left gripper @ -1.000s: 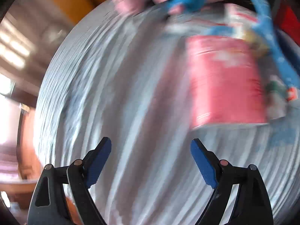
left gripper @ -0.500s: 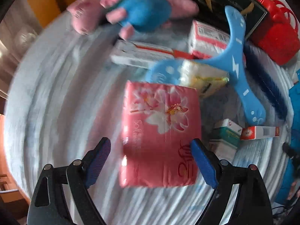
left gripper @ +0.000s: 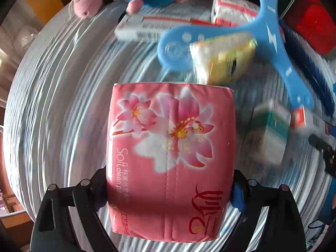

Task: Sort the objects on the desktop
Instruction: 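Grasp the pink tissue pack with left tool while right tool grasps white medicine box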

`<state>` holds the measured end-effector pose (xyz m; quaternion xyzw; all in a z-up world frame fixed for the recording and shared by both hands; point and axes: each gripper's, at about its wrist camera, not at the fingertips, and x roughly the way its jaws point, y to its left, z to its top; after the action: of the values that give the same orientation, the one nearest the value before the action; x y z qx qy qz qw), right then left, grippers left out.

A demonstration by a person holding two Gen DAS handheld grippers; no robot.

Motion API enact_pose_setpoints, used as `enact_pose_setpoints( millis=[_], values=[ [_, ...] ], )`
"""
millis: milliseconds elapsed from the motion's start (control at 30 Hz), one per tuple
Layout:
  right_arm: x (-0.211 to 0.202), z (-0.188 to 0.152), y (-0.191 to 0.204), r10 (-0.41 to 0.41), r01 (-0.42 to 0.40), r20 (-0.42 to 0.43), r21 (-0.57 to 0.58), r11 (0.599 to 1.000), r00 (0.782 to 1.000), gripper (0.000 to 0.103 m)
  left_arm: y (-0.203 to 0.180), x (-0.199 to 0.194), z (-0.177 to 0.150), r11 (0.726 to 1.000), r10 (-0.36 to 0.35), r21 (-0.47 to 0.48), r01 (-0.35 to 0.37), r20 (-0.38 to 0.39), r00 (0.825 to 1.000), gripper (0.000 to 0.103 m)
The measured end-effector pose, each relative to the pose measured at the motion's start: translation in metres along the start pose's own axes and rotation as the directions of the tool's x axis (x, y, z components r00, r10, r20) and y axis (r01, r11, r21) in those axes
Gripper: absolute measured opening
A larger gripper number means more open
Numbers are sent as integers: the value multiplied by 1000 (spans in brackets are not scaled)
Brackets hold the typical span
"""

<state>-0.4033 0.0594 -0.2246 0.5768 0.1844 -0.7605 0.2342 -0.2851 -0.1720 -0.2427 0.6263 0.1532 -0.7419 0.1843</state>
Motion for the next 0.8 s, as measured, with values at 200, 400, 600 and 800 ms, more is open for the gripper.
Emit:
enact_pose_setpoints(
  millis=[200, 400, 600, 800],
  values=[
    [-7, -29, 14, 139, -137, -74, 42, 990, 987, 51, 1, -5, -14, 1000, -1, -4, 1, -6, 1000, 90],
    [-21, -23, 25, 109, -109, -26, 16, 994, 994, 72, -7, -13, -13, 1000, -21, 8, 21, 2, 1000, 90],
    [-14, -10, 29, 83, -83, -10, 16, 996, 996, 71, -13, -27, -8, 999, -15, 32, 14, 33, 999, 90],
    [-7, -13, 36, 122, -121, -10, 43, 992, 992, 28, -18, -42, -8, 998, -20, 56, 17, 61, 998, 90]
  ],
)
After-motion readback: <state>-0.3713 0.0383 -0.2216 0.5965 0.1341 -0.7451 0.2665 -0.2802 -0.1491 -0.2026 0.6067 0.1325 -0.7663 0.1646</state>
